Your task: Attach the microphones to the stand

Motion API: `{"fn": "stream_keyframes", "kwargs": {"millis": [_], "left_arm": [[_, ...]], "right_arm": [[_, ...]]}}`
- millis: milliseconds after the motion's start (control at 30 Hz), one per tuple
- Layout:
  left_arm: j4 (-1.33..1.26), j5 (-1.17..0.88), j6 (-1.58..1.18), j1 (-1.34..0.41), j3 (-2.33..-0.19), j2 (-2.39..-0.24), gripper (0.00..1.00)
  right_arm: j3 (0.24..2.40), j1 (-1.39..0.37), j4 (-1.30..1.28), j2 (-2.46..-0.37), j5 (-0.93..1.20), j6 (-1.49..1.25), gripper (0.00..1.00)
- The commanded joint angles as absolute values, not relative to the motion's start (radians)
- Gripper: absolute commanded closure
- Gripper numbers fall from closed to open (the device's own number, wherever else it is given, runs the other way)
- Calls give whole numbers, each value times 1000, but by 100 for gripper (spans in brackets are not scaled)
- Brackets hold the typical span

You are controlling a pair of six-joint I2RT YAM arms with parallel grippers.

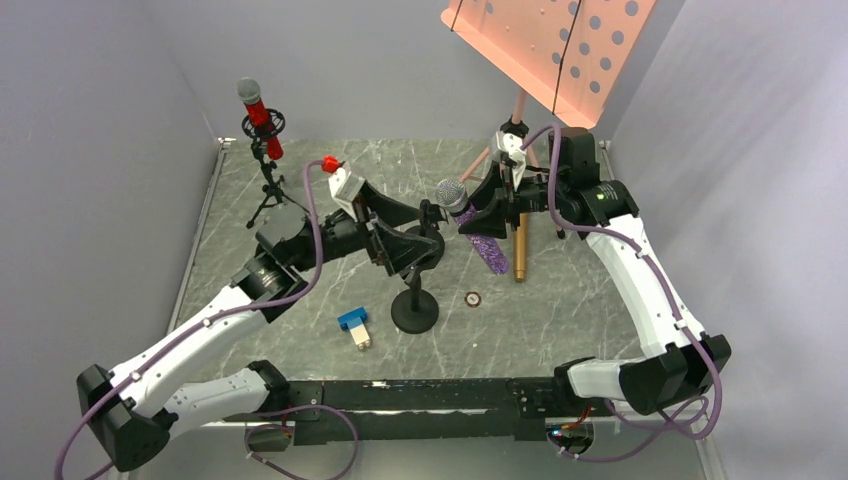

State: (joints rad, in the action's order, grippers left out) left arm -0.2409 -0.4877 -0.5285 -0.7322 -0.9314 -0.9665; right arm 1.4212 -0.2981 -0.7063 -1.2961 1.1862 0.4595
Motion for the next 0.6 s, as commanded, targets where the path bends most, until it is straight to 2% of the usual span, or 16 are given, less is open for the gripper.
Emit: {"fn": "stream_keyframes", "kwargs": {"millis": [0,300,567], "left_arm": [[-332,-401,-475,-775,-1010,-1031,6],[-221,-324,-402,-841,-1191,-1182,9],[-142,-231,-385,-854,-1216,-1208,9]], "right_arm": [[1431,-304,-655,-1275,1274,448,83],[1394,-304,-657,-1248,1281,466,83],[1387,-304,-651,-1236,1287,468,83]]}}
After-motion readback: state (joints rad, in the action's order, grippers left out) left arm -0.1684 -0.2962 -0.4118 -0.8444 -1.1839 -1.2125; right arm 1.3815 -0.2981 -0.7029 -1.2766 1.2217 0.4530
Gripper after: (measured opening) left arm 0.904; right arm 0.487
